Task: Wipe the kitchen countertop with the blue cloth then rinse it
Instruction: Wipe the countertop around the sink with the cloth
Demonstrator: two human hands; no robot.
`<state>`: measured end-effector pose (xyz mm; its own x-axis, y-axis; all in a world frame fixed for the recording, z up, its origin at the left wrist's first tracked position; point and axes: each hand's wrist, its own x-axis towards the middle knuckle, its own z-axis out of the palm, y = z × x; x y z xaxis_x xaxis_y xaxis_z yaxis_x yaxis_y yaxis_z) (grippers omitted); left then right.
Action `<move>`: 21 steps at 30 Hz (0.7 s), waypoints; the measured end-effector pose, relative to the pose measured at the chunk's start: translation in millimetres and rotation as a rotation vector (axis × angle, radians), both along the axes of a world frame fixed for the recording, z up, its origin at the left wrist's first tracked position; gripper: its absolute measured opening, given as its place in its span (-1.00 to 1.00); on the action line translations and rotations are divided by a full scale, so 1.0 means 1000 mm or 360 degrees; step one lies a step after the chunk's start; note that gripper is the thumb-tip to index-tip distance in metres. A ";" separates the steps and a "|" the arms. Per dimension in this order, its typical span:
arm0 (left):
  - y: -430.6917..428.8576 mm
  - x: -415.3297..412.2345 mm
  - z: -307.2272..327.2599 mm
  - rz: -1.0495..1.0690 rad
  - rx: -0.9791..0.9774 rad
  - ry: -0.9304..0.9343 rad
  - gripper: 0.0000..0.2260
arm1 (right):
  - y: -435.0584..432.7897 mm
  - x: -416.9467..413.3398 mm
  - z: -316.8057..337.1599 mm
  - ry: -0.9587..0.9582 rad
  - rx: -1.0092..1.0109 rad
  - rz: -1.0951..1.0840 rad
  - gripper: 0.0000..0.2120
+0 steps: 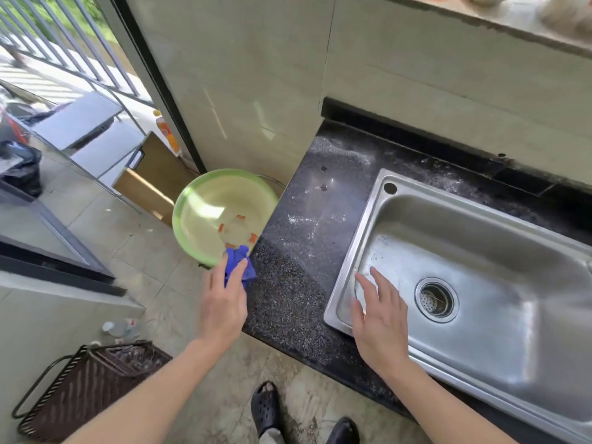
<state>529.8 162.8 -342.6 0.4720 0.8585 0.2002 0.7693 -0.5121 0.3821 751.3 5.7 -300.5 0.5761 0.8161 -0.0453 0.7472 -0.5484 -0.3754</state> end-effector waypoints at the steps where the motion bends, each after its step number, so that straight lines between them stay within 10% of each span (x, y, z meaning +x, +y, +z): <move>1: -0.012 -0.007 -0.001 -0.0078 0.0055 0.0009 -0.61 | 0.006 -0.003 0.000 0.0034 -0.0020 -0.0001 -0.58; 9: 0.008 -0.008 -0.012 -0.0195 -0.0149 0.0211 -0.57 | 0.006 -0.022 -0.019 0.0094 -0.0303 -0.0077 -0.61; 21: -0.007 0.091 0.053 -0.0436 -0.0904 -0.0329 -0.51 | 0.013 0.001 0.025 0.0244 -0.0059 -0.0358 -0.65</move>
